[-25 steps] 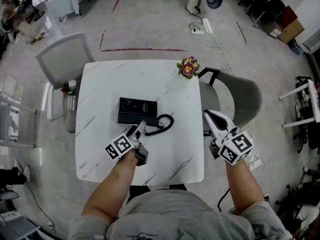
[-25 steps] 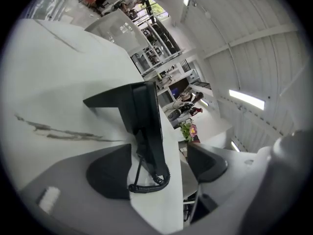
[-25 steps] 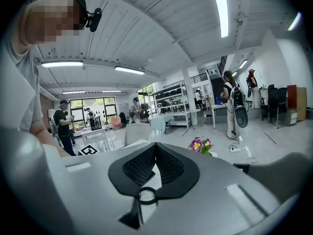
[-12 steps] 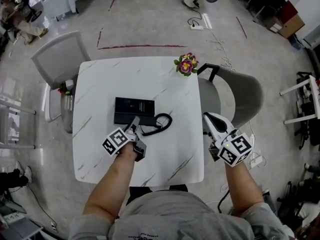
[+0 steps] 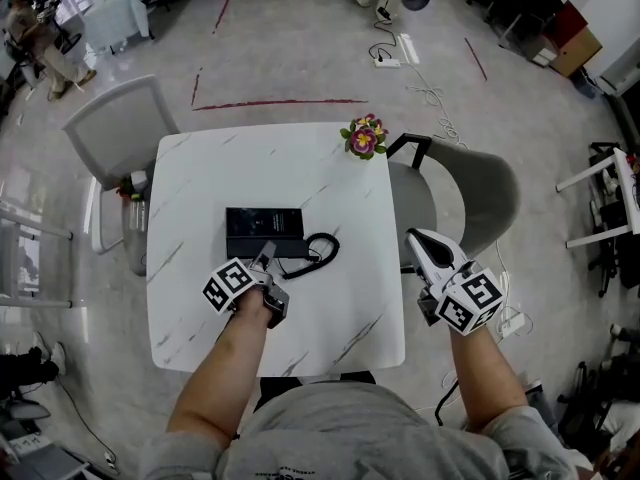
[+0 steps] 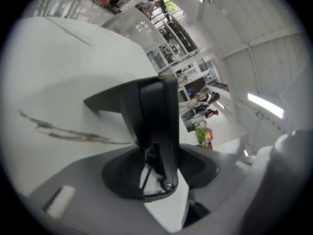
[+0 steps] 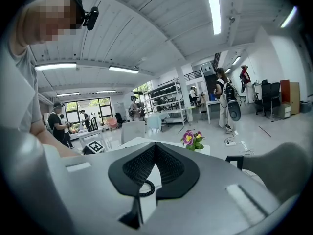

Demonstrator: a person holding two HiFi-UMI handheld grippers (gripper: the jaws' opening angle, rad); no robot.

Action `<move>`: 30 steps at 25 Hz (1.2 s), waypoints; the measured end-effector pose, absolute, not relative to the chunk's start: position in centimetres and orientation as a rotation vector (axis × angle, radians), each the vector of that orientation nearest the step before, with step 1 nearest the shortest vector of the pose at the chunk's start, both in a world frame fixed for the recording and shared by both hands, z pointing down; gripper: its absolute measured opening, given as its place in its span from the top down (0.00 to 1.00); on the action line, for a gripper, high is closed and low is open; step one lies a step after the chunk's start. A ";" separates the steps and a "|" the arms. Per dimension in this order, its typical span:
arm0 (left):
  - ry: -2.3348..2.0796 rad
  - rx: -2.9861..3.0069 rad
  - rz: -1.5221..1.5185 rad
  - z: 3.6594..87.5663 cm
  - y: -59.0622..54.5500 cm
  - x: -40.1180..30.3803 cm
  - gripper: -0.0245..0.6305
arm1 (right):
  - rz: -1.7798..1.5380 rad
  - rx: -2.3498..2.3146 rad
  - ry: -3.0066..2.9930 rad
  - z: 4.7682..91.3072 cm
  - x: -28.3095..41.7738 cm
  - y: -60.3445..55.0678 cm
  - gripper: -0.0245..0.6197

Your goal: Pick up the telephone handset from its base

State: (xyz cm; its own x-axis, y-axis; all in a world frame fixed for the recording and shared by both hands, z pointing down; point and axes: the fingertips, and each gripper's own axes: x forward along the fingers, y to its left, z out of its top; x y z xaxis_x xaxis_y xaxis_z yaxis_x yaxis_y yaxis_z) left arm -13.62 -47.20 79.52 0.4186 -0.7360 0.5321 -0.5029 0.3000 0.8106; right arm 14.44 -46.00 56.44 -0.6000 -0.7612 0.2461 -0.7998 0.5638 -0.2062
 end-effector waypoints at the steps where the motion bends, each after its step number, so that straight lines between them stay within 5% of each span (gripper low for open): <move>1: -1.230 1.348 -0.208 79.6 -47.2 -13.6 0.59 | 0.450 1.337 -2.661 56.4 14.5 -45.9 0.95; 8: -1.230 1.288 -0.115 79.7 -46.5 -13.5 0.59 | 0.460 1.335 -2.659 56.3 14.7 -45.7 0.95; 15: -1.190 1.350 -0.122 78.5 -46.7 -12.7 0.74 | 0.473 1.334 -2.661 56.3 14.6 -45.5 0.95; 30: -1.192 1.924 0.073 67.5 -46.5 -10.8 0.75 | 0.390 1.374 -2.693 51.8 15.1 -44.4 0.95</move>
State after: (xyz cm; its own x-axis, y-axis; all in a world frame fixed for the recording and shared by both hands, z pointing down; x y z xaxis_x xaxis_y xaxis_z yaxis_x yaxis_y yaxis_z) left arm -10.77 -46.53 67.45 0.5438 -0.7085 0.4498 -0.7583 -0.1851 0.6251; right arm 15.06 -44.40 51.77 -0.5901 -0.7828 0.1973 -0.8066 0.5617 -0.1839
